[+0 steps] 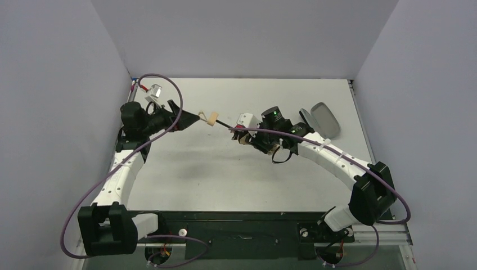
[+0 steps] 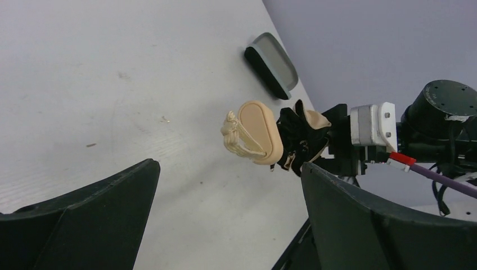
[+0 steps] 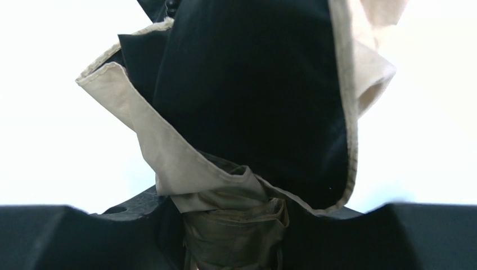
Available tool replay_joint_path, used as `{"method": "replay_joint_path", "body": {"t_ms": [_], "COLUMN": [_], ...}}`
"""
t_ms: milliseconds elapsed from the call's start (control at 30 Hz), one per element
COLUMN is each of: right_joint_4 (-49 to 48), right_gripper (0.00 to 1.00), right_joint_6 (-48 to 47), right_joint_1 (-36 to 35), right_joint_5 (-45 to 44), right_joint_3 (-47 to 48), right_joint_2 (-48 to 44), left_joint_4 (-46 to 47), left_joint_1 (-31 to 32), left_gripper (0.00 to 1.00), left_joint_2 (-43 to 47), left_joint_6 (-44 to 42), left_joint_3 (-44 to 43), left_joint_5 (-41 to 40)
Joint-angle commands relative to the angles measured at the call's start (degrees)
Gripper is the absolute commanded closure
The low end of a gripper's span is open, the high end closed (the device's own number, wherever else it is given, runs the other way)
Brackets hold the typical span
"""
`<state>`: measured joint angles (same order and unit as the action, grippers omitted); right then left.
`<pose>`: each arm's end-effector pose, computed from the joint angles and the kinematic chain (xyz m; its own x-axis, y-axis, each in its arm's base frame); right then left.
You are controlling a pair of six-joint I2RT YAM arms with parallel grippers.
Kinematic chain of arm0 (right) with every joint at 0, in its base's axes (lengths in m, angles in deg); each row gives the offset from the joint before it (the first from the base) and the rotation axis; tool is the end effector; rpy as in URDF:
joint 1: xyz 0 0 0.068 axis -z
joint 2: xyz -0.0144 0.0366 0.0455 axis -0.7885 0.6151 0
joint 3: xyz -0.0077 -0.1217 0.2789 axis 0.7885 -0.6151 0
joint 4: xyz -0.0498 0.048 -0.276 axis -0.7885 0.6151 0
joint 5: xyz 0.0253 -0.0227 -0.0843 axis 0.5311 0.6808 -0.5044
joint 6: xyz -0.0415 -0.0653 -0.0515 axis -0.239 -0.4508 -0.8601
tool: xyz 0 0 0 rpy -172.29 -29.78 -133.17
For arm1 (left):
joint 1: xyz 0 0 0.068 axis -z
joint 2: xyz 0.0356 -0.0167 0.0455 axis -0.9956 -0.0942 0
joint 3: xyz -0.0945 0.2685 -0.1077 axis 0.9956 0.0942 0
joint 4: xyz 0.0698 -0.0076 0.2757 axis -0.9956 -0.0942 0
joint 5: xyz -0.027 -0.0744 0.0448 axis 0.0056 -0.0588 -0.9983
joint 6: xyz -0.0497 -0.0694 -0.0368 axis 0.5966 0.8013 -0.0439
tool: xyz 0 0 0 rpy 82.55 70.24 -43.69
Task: Open the umbrella
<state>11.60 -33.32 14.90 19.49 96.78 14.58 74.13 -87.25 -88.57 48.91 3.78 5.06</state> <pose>0.2804 0.2384 0.2603 -0.1895 -0.7285 -0.6583 -0.9176 0.3700 -0.1453 0.3094 -0.0470 0.3279 -0.5717 -0.3834 -0.7254 0.4418 0.6012 -0.6659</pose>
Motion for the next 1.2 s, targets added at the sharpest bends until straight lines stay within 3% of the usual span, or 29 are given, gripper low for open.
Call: {"method": "replay_joint_path", "body": {"t_ms": [0, 167, 367, 567, 633, 767, 833, 1167], "right_joint_4": [-5.5, -5.9, -6.0, -6.0, -6.0, -5.5, -4.8, -1.7], "right_gripper": [1.0, 1.0, 1.0, 1.0, 1.0, 1.0, 1.0, 1.0], "right_joint_6": [2.7, 3.0, 2.6, 2.0, 2.1, 1.7, 0.7, -2.4], "right_joint_1": [-2.8, -5.7, -7.1, -7.1, -7.1, -6.6, -6.0, -1.5], "right_joint_5": [-0.9, -1.5, -2.5, -2.8, -3.1, -3.0, -2.2, -1.1], "right_joint_3": [3.9, 6.2, 6.7, 4.9, 4.1, 2.5, 1.4, -3.8], "right_joint_2": [-2.4, -3.1, -3.5, -5.0, -5.4, -6.5, -7.2, -7.9], "left_joint_4": [7.7, 15.5, 14.5, 18.4, 19.5, 18.2, 16.4, 9.9], "left_joint_1": [3.1, 6.6, 10.5, 9.7, 9.7, 9.1, 8.2, 3.1], "left_gripper": [0.03, 0.03, 0.03, 0.43, 0.68, 0.95, 1.0, 1.0], "left_joint_2": [0.1, 0.5, 0.2, -0.5, -0.6, -0.5, -0.2, 0.4], "left_joint_6": [12.4, 20.1, 21.0, 25.5, 26.1, 24.6, 23.5, 18.4], "left_joint_3": [-2.1, 3.4, 3.5, 4.3, 4.5, 3.2, 2.2, -2.3], "left_joint_5": [1.3, -1.8, -5.2, -5.0, -4.9, -4.9, -5.1, -5.2]}}
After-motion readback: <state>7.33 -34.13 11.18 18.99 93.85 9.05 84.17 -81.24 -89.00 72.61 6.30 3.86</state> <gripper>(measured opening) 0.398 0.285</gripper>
